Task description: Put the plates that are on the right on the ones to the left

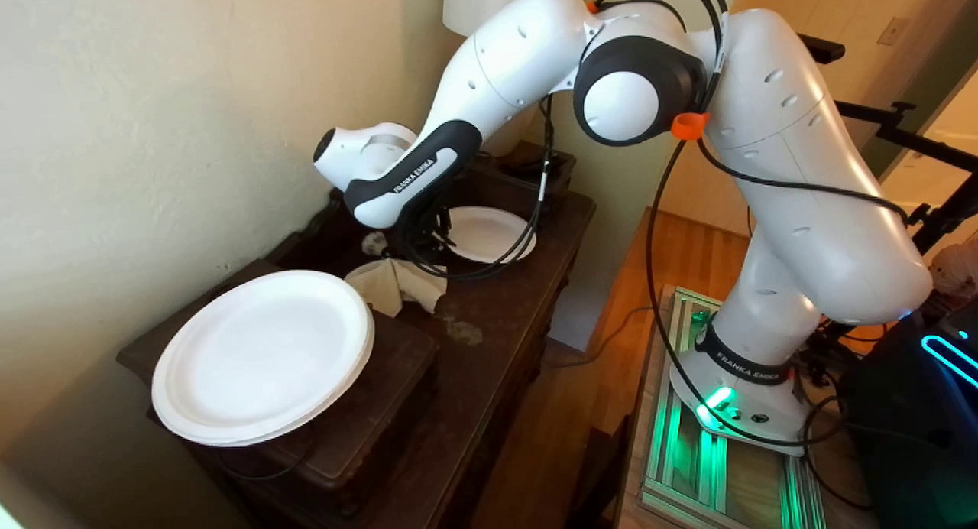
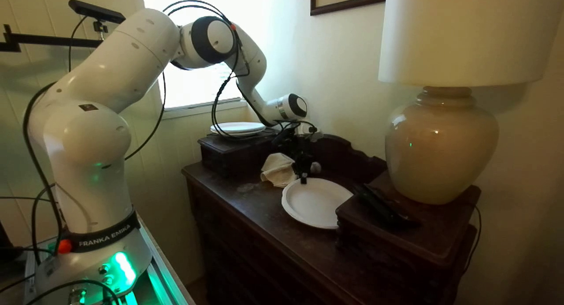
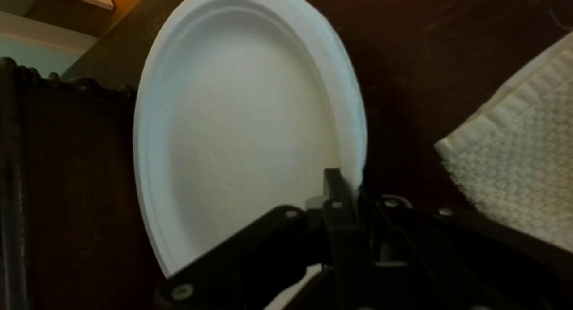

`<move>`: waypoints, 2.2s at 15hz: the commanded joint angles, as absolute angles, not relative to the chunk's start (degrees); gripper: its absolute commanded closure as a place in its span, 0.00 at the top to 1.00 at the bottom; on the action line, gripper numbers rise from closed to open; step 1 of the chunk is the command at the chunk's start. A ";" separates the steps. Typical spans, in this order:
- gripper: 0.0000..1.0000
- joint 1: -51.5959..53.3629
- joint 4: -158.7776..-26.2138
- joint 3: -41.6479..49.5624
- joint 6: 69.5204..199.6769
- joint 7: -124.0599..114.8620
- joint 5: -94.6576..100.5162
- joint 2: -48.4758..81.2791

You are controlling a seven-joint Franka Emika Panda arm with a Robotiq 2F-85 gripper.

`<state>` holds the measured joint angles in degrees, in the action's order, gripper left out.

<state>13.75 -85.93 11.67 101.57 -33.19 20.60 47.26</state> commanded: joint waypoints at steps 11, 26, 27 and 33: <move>0.04 20.18 -84.76 4.82 88.76 -30.47 24.72 42.48; 0.03 25.50 -83.89 2.21 82.70 -31.11 30.00 40.91; 0.03 27.10 -84.10 1.86 80.66 -31.03 31.88 40.50; 0.03 35.08 -84.35 -1.84 64.82 -33.31 40.26 39.52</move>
